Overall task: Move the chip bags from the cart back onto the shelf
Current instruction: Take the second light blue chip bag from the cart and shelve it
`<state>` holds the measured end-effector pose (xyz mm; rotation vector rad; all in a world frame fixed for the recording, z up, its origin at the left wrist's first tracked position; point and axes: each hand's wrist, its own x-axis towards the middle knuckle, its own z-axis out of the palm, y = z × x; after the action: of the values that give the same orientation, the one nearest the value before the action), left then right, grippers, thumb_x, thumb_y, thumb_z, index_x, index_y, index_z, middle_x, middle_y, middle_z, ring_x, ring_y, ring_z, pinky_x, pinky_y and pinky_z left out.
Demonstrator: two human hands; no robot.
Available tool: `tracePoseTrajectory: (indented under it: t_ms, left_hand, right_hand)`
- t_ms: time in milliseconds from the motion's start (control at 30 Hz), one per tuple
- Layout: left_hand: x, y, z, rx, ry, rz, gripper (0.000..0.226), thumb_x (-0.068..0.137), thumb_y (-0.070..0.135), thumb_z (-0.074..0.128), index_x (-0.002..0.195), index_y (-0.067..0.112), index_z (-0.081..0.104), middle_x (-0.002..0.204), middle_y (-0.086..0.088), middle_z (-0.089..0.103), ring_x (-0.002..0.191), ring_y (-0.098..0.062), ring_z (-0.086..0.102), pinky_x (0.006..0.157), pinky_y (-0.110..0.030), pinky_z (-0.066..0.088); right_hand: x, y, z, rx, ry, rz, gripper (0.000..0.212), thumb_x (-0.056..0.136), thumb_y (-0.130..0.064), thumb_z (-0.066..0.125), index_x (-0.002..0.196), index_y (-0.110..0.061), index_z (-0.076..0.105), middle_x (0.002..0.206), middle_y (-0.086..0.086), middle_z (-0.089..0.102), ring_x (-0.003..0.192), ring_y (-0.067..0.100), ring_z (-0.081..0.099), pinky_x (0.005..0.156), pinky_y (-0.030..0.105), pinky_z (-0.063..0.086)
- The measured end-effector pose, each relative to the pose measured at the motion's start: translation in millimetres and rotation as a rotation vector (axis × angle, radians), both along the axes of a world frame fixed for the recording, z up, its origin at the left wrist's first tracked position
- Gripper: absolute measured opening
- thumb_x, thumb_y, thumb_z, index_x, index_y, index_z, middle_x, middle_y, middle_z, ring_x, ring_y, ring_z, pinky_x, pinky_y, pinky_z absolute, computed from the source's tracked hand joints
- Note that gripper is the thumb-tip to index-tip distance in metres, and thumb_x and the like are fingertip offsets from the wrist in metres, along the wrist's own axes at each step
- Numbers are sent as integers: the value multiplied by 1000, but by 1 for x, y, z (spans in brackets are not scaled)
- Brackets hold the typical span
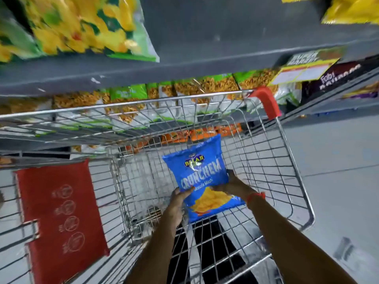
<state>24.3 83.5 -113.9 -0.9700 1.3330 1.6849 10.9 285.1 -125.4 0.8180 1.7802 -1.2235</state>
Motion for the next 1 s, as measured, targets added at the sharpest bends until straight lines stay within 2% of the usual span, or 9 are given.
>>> tracePoseTrajectory:
  t_ms: [67,100,167,233,467,533,667,867,1000]
  left_hand:
    - [5,4,-10,8,15,-29,49,64,18,76,110,8,64,110,-17,69,89,-25,70,67,-29,57]
    - [5,4,-7,16,16,-27,52,64,18,76,113,7,62,114,-19,67,91,-26,69,67,-30,58]
    - [6,1,-2,10,23,-43,40,71,16,72,110,9,64,100,-10,74,81,-20,71,61,-28,58]
    - [6,-3,5,43,18,-77,31,73,15,71,103,14,68,80,4,77,71,-15,72,57,-28,58]
    - [-5,-13,74,96,234,47,27,76,2,66,104,4,65,88,-6,77,85,-24,71,68,-34,59]
    - [-13,-14,102,33,341,26,36,65,8,76,100,5,68,90,-6,76,88,-24,70,80,-42,57]
    - [-33,-16,164,-65,528,6,32,60,4,79,90,12,69,65,19,73,73,-11,70,80,-37,57]
    - [-59,-14,274,-86,850,15,40,63,6,79,101,2,66,90,-4,72,81,-12,69,66,-19,56]
    - [-81,-7,346,-73,1071,-30,56,53,23,82,103,4,64,97,-8,73,91,-21,69,73,-24,57]
  right_hand:
    - [-1,-1,-3,7,14,26,86,62,-8,83,129,-3,29,124,17,57,104,28,62,92,43,53]
    - [-2,-1,4,15,23,31,82,63,-9,83,126,-6,31,120,15,58,95,27,63,82,33,57]
    - [-4,1,11,31,27,56,66,66,-14,81,111,-25,35,108,7,54,80,20,57,59,20,50]
    - [-3,1,22,19,28,56,60,66,-18,79,96,-39,32,107,3,46,85,17,50,68,22,44]
    - [-14,-1,94,-107,220,-1,47,68,4,76,100,-15,48,68,-10,64,44,-5,55,38,13,40]
    - [-14,-6,129,-128,325,-37,52,70,15,69,111,-7,46,64,-18,64,46,-13,56,42,6,43]
    - [-13,-14,201,-153,560,-158,54,67,19,68,111,-6,52,97,-2,62,73,-6,64,59,7,51]
    - [-16,-13,311,-163,890,-222,56,66,1,78,112,-20,54,109,2,65,100,12,62,85,25,55]
    - [-21,-8,385,-138,1075,-243,56,68,3,76,116,-10,51,109,6,65,92,-1,64,75,17,56]
